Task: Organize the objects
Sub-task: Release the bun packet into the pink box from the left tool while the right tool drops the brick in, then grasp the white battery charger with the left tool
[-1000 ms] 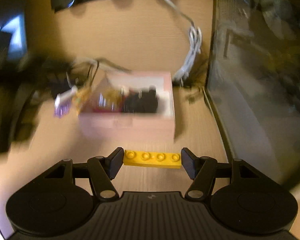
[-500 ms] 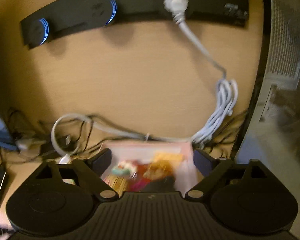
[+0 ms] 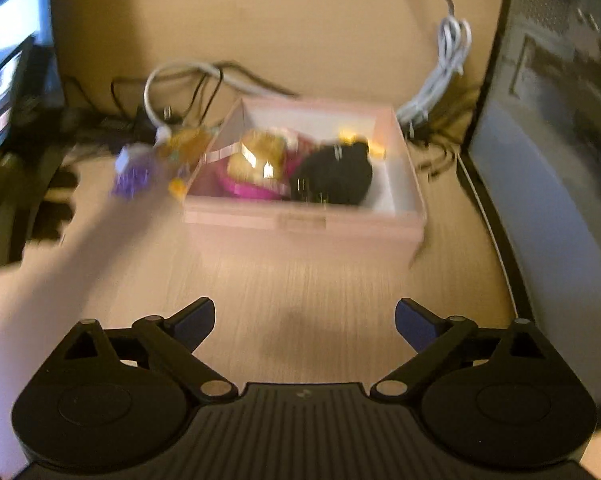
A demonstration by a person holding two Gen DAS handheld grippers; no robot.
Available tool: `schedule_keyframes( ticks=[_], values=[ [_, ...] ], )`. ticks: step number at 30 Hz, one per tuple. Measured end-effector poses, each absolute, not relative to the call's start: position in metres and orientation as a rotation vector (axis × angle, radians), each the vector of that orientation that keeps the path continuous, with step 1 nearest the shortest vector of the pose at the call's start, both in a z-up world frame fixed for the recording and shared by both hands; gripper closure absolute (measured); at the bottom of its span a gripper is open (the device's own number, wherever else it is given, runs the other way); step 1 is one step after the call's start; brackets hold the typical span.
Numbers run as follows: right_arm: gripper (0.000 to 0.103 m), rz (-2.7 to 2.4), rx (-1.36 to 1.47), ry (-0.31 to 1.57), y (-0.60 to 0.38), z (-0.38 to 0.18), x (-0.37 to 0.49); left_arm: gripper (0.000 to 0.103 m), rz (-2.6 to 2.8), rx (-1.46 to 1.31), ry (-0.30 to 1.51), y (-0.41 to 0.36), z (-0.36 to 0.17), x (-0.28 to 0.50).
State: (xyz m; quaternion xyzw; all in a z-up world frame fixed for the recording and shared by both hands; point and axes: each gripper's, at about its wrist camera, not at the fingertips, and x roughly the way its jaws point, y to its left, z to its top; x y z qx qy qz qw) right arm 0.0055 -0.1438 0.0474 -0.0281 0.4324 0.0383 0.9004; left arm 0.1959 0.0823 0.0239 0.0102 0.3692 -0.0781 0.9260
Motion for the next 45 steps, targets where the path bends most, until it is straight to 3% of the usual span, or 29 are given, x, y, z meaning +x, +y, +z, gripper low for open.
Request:
schedule_keyframes(
  ticks=[7, 8, 10, 12, 21, 33, 37, 45],
  values=[
    [0.006, 0.033, -0.033, 0.920, -0.155, 0.041, -0.004, 0.043, -0.161, 0.059, 0.764, 0.085, 0.007, 0.210],
    [0.006, 0.030, -0.031, 0.921, -0.155, 0.040, -0.005, 0.046, -0.157, 0.057, 0.762, 0.087, 0.007, 0.211],
    [0.006, 0.032, -0.031, 0.919, -0.154, 0.039, -0.006, 0.074, -0.148, 0.048, 0.762, 0.092, 0.006, 0.214],
    [0.006, 0.038, -0.034, 0.913, -0.153, 0.040, -0.008, 0.080, -0.155, 0.042, 0.753, 0.097, 0.008, 0.209],
    [0.006, 0.077, -0.029, 0.911, -0.144, 0.035, -0.003, 0.089, -0.173, 0.051, 0.762, 0.115, 0.024, 0.139],
    [0.006, 0.239, -0.082, 0.914, -0.093, 0.025, 0.015, 0.086, -0.067, -0.125, 0.846, 0.142, 0.024, -0.008],
    [0.006, 0.305, -0.111, 0.905, -0.061, 0.024, 0.036, 0.079, -0.065, -0.140, 0.900, 0.144, 0.022, -0.021],
    [0.006, 0.446, -0.155, 0.830, 0.027, 0.038, 0.117, 0.079, -0.085, -0.206, 0.952, 0.148, 0.009, -0.023]
  ],
)
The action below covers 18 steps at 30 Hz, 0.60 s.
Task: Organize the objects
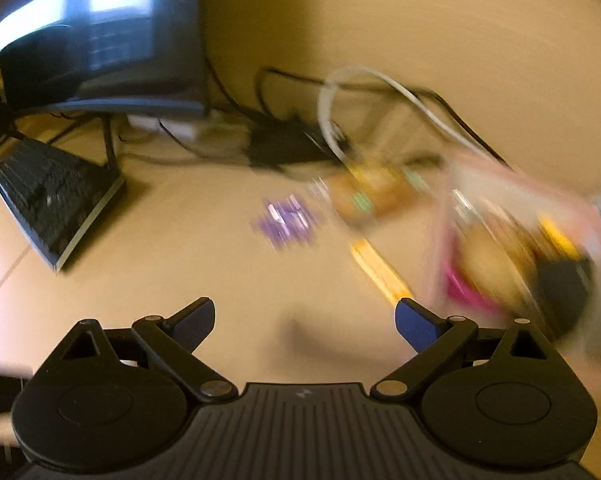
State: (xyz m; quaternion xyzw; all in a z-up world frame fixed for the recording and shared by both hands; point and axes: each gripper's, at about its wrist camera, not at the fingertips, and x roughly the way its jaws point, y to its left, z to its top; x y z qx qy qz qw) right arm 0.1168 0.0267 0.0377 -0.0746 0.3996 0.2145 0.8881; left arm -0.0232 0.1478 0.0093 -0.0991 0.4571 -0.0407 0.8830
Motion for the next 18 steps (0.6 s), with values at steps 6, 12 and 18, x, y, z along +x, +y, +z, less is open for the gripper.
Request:
schedule_keyframes(
  ticks=[6, 12, 18],
  values=[
    [0.012, 0.397, -0.140, 0.902, 0.066, 0.009, 0.187, 0.079, -0.067, -0.216, 0.959, 0.151, 0.010, -0.028],
    [0.015, 0.391, -0.171, 0.906, 0.084, 0.000, 0.198, 0.079, -0.074, -0.236, 0.955, 0.153, 0.010, -0.031],
    [0.056, 0.396, -0.146, 0.953, 0.081, -0.005, 0.193, 0.079, -0.079, -0.243, 0.956, 0.155, 0.009, -0.030]
  ],
)
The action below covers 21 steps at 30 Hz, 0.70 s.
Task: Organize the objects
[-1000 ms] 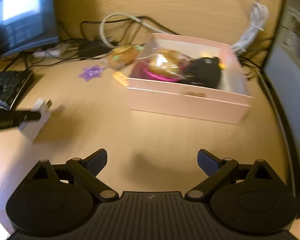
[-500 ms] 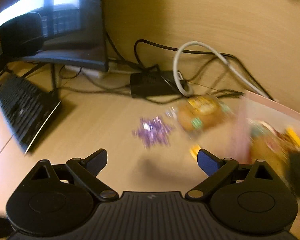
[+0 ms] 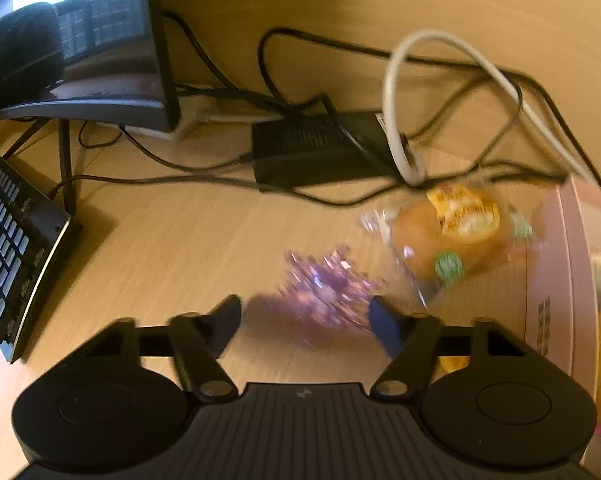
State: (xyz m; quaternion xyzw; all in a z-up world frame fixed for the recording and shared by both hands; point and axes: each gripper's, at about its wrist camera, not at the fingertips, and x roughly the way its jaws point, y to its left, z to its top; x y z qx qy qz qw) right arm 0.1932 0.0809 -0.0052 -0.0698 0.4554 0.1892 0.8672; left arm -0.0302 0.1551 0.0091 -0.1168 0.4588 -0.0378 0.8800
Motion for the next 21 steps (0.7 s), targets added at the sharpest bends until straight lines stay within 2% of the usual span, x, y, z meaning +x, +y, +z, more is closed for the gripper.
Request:
schedule_keyframes(
  ticks=[2, 11, 21],
  values=[
    [0.063, 0.395, -0.187, 0.948, 0.080, -0.005, 0.187, 0.079, -0.080, -0.244, 0.957, 0.156, 0.009, -0.029],
    [0.063, 0.457, -0.125, 0.988, 0.041, 0.011, 0.133, 0.079, -0.073, -0.238, 0.964, 0.153, 0.009, -0.025],
    [0.063, 0.406, -0.184, 0.964, -0.034, 0.019, 0.039, 0.078, -0.117, -0.193, 0.973, 0.120, 0.008, -0.015]
  ],
)
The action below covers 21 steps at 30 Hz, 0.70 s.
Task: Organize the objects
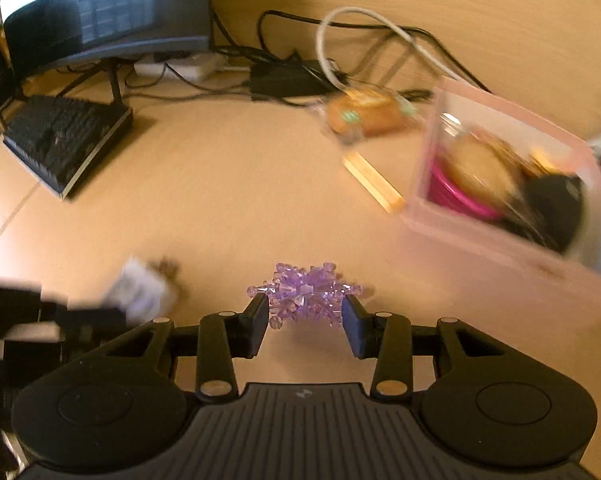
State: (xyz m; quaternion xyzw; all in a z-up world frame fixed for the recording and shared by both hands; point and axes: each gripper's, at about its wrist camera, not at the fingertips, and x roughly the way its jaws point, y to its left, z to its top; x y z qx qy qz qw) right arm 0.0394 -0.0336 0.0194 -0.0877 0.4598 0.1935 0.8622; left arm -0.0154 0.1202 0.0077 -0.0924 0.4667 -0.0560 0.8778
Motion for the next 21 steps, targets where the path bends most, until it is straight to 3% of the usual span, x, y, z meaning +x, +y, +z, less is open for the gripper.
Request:
schedule_keyframes(
  ticks=[4, 6, 11, 16, 19, 21],
  values=[
    [0.061, 0.344, -0.188, 0.969, -0.069, 0.014, 0.018, 0.074, -0.168, -0.150, 0.969, 0.095, 0.007, -0.010],
    [0.042, 0.321, -0.169, 0.975, -0.084, 0.011, 0.012, 0.068, -0.188, -0.115, 0.966, 0.082, 0.007, -0.008],
    [0.021, 0.283, -0.106, 0.954, -0.110, 0.007, 0.002, 0.054, -0.201, -0.018, 0.956, 0.060, 0.005, -0.003],
    [0.018, 0.259, -0.055, 0.962, -0.120, -0.001, 0.000, 0.033, -0.228, 0.082, 0.946, 0.042, 0.001, -0.008],
    [0.017, 0.263, -0.037, 0.966, -0.122, -0.006, -0.003, 0.029, -0.236, 0.119, 0.939, 0.036, 0.000, -0.012],
    [0.016, 0.258, -0.042, 0.961, -0.121, -0.008, -0.006, 0.034, -0.249, 0.064, 0.921, 0.042, 0.005, -0.017]
  ],
)
